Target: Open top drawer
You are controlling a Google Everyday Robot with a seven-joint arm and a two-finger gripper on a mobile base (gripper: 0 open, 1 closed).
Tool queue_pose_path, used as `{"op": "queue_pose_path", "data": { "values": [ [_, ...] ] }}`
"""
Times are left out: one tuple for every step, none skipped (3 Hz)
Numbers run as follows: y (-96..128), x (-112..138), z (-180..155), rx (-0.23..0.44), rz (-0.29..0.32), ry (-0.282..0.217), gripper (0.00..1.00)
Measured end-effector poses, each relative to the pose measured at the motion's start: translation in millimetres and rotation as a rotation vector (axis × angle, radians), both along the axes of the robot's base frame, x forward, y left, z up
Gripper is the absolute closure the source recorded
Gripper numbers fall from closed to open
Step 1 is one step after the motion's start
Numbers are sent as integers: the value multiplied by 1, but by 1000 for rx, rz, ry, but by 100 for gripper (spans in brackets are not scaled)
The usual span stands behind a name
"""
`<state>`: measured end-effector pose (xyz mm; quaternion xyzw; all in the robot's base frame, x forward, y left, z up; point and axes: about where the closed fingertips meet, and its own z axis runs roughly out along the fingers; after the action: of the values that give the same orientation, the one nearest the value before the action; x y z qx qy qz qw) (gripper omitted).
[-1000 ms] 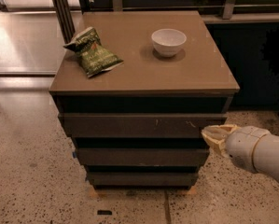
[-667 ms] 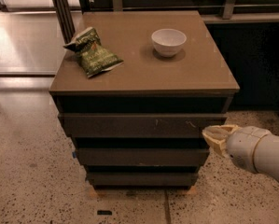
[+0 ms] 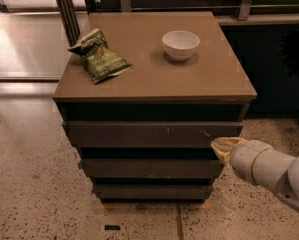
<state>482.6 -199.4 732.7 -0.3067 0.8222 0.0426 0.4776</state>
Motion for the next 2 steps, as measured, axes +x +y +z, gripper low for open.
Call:
{"op": "queue_pose_path", "data": {
  "values": [
    [2,27,-17,-4,-13,-33,100],
    [2,61,-20,-24,-2,-84,100]
  ]
}}
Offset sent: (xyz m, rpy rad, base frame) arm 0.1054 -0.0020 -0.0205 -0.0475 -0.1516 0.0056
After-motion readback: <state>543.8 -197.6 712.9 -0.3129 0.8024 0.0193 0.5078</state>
